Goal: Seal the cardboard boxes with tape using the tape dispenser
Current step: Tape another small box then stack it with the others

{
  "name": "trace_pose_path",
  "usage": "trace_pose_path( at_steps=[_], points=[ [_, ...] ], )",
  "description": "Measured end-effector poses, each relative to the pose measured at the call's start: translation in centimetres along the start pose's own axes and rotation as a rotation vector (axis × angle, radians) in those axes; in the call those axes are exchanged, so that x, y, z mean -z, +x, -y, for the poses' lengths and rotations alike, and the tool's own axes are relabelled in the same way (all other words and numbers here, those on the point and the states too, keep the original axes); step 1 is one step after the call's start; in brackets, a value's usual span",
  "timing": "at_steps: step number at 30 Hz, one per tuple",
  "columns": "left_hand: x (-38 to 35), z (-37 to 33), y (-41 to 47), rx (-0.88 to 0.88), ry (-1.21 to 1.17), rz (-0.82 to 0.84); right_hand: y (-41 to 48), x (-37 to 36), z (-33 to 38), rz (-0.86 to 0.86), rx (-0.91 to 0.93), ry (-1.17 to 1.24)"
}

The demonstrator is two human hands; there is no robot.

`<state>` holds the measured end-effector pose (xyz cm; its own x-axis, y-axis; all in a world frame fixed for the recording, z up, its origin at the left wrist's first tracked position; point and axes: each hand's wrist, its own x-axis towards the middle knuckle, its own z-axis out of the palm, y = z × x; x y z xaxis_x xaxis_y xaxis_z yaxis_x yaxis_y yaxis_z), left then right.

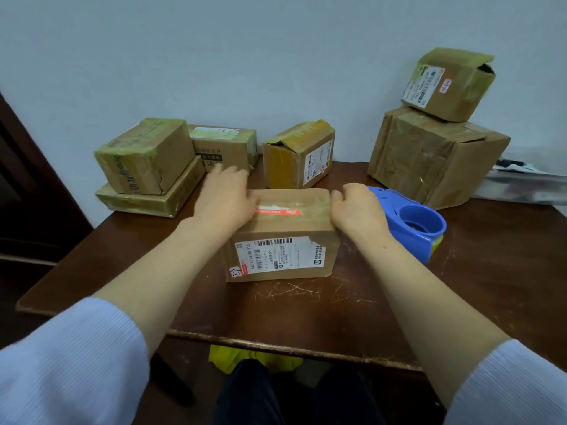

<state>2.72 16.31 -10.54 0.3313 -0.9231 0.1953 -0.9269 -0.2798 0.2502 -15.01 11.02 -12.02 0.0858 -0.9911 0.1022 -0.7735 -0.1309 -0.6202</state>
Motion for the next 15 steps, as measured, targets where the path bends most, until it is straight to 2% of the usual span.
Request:
trace_pose_path(
  at_steps=[1,2,4,6,11,13,15],
  points=[
    [0.0,0.3,-0.5,0.111,0.004,0.048,-0.2,-0.2,0.7,0.052,-0.012,-0.037],
    [-0.1,0.3,-1.2,0.223,-0.088,0.117,-0.5,-0.6,1.3,0.111,-0.028,-0.081],
    [-0.8,0.4,-1.7,0.348,-0.381,0.170,-1.2,-1.6,2.0,0.158,-0.027,-0.147],
    [-1.5,0.6,-1.5,0.357,-0.485,0.127,-1.4,-1.8,2.2,0.120,-0.008,-0.146],
    [-1.4,1.4,-1.1,0.311,-0.438,0.027,-0.7,-0.7,0.9,0.103,0.040,-0.028],
    [-1.4,1.6,-1.0,0.322,-0.380,-0.031,-0.8,-0.5,1.4,0.079,0.016,-0.062],
    [-1.3,1.1,-1.0,0.348,-0.363,0.016,-1.0,-0.6,2.3,0.101,-0.013,-0.124]
  ],
)
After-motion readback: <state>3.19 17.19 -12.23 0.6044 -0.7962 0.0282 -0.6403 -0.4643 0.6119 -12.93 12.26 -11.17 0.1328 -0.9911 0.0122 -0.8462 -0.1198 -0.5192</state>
